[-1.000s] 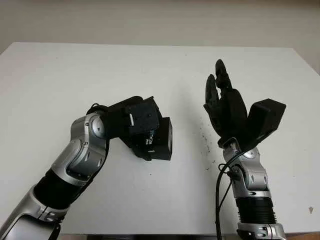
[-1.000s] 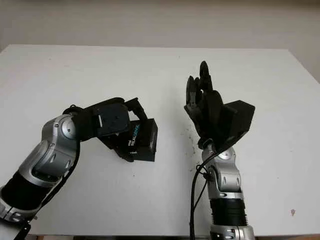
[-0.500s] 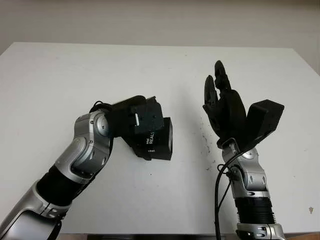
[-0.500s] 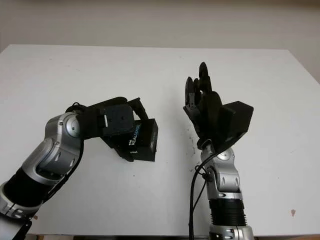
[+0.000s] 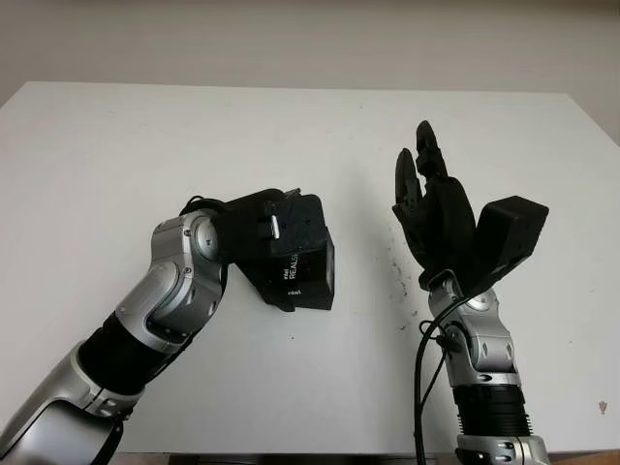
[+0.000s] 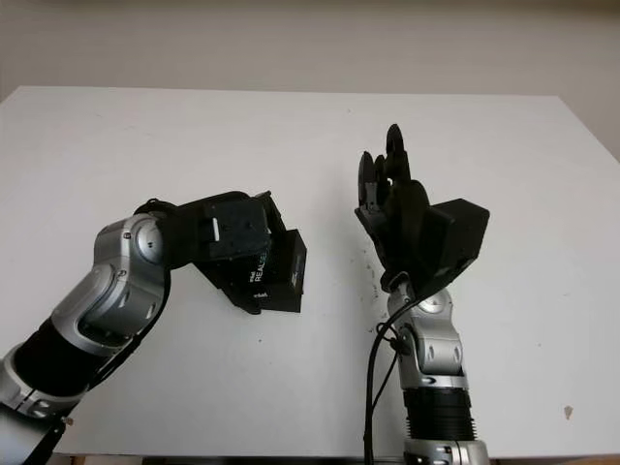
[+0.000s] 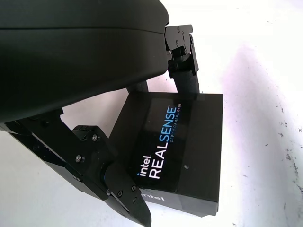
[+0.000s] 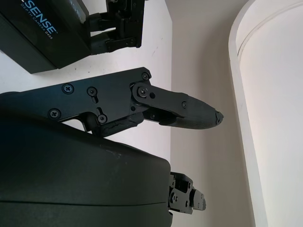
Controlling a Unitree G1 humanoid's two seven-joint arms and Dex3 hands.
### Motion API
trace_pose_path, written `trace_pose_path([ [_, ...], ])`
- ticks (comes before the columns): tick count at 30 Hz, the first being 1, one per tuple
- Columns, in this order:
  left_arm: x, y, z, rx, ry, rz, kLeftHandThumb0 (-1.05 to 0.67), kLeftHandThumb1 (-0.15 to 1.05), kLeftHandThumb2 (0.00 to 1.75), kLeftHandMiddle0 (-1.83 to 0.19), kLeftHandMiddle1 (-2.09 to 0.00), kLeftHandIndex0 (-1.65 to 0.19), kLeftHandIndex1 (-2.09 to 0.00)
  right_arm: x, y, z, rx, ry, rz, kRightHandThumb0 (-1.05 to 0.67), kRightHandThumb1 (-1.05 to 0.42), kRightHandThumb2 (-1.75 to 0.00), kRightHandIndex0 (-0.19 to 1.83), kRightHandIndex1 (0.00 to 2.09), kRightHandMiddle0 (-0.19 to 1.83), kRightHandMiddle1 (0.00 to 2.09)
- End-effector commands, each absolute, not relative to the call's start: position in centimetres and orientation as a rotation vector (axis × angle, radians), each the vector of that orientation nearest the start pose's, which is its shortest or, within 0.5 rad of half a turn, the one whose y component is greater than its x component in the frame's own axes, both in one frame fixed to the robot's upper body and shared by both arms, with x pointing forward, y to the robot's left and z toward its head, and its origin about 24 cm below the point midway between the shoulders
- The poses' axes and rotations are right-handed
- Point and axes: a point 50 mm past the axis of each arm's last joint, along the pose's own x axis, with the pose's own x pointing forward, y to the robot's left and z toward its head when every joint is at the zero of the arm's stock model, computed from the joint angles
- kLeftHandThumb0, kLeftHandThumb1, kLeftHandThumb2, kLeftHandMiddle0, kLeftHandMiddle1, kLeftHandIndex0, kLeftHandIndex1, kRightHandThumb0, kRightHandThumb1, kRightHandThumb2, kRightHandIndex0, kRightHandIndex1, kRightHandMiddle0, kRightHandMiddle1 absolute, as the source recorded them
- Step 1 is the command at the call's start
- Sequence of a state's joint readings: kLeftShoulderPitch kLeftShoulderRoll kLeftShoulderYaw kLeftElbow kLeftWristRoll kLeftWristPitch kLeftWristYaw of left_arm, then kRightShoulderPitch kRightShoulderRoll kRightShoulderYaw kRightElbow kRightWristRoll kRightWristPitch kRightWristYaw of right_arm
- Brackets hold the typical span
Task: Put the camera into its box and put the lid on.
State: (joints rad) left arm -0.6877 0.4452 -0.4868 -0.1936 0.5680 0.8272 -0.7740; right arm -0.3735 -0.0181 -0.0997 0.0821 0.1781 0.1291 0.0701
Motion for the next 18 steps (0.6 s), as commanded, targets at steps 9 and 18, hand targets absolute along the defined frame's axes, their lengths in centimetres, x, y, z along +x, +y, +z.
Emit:
trace_pose_path([
  [9, 31.3, 8.8, 17.9, 1.057, 0.225, -0.672, -0.17, 0.93, 0.06, -0.5, -1.61, -0.38, -1.6, 32.0, -14.1, 11.5, 0.164, -0.177, 0.105, -0.59, -1.05, -0.57, -0.12, 0.06, -0.12, 0.07],
  [18, 31.5, 8.8, 18.5, 1.08, 0.213, -0.676, -0.18, 0.93, 0.06, -0.5, -1.59, -0.36, -1.6, 32.1, -13.9, 11.5, 0.172, -0.181, 0.103, -0.6, -1.05, -0.55, -0.11, 0.06, -0.11, 0.08],
])
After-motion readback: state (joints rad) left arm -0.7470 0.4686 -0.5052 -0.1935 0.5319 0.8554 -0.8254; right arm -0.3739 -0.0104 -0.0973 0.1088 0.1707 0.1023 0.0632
